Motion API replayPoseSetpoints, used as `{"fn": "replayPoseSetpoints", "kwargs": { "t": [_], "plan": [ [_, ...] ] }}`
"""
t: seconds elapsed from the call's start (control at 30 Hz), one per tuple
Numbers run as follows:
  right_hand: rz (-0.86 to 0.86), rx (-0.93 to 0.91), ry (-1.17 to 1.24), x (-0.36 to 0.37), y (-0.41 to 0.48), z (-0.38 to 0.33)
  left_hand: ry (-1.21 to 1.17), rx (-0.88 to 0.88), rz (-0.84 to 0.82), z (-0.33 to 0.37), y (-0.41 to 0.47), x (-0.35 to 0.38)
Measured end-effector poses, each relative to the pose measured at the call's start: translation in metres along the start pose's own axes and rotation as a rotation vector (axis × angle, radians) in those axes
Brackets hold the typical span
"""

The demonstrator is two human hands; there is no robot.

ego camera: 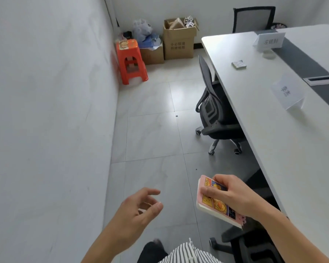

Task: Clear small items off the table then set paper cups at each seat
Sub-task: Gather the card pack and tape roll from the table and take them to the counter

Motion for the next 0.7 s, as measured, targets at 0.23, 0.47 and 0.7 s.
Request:
{"fn": "replayPoseSetpoints", "kwargs": {
  "t": [0.23, 0.47, 0.7],
  "plan": [
    [0.043, 0.104, -0.028, -0.036, 0.131, -0.042, -0.053, -0.115, 0.001, -0.052, 0.136, -0.082],
    [0.125, 0.178, 0.043, -0.097, 0.254, -0.127, -0.086, -0.098, 0.044, -0.038, 0.308, -0.198],
    [0.202, 0.254, 0.149, -0.161, 0.358, -0.172, -0.043, -0.018, -0.054, 0.007, 0.485, -0.256]
  ]
}}
Point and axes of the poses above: each hand's wrist, its own y-axis towards the middle knuckle, its own x-axis out of the palm, z = x × y, the point moved 3 cm from there along y, towards the middle knuckle, and after that the axes turned 11 degrees about x, right-handed, at the moved point
